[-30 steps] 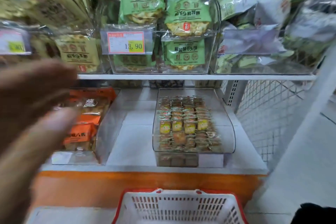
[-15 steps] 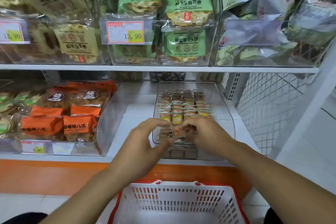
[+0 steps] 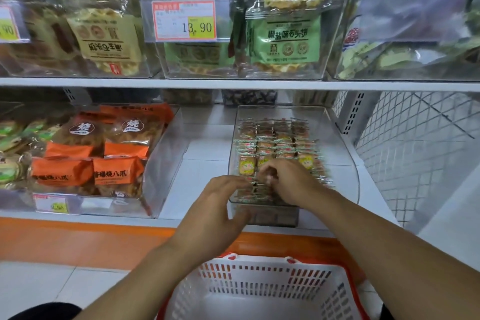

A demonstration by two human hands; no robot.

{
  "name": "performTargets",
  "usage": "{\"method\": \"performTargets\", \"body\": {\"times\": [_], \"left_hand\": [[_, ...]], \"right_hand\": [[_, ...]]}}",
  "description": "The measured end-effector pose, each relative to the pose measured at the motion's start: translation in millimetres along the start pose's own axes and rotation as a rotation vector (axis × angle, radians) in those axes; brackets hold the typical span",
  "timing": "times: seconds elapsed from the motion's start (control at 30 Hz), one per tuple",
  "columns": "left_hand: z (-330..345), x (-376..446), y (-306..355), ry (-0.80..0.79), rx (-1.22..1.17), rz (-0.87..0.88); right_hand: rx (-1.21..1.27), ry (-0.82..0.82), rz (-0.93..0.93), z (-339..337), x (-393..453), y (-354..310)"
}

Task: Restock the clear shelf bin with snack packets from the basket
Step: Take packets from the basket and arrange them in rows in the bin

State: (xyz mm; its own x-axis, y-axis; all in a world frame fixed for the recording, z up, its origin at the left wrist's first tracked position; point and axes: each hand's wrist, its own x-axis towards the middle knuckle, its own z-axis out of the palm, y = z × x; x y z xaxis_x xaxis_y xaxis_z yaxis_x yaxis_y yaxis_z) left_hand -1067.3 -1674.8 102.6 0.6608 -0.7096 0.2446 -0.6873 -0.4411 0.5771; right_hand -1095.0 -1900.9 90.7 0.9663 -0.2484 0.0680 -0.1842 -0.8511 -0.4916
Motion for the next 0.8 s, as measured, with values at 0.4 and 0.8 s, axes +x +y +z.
{"method": "performTargets", "body": {"times": [0.4, 0.8], "left_hand": [[-0.1, -1.8, -2.0, -0.009, -0.025, 0.032], [3.4, -3.8, -1.1, -0.002, 0.003, 0.032]], "right_hand": [[0.041, 0.303, -0.011, 2.8, 16.1, 7.1], [-0.177, 0.088, -0.025, 8.5, 2.7, 10.8]]}}
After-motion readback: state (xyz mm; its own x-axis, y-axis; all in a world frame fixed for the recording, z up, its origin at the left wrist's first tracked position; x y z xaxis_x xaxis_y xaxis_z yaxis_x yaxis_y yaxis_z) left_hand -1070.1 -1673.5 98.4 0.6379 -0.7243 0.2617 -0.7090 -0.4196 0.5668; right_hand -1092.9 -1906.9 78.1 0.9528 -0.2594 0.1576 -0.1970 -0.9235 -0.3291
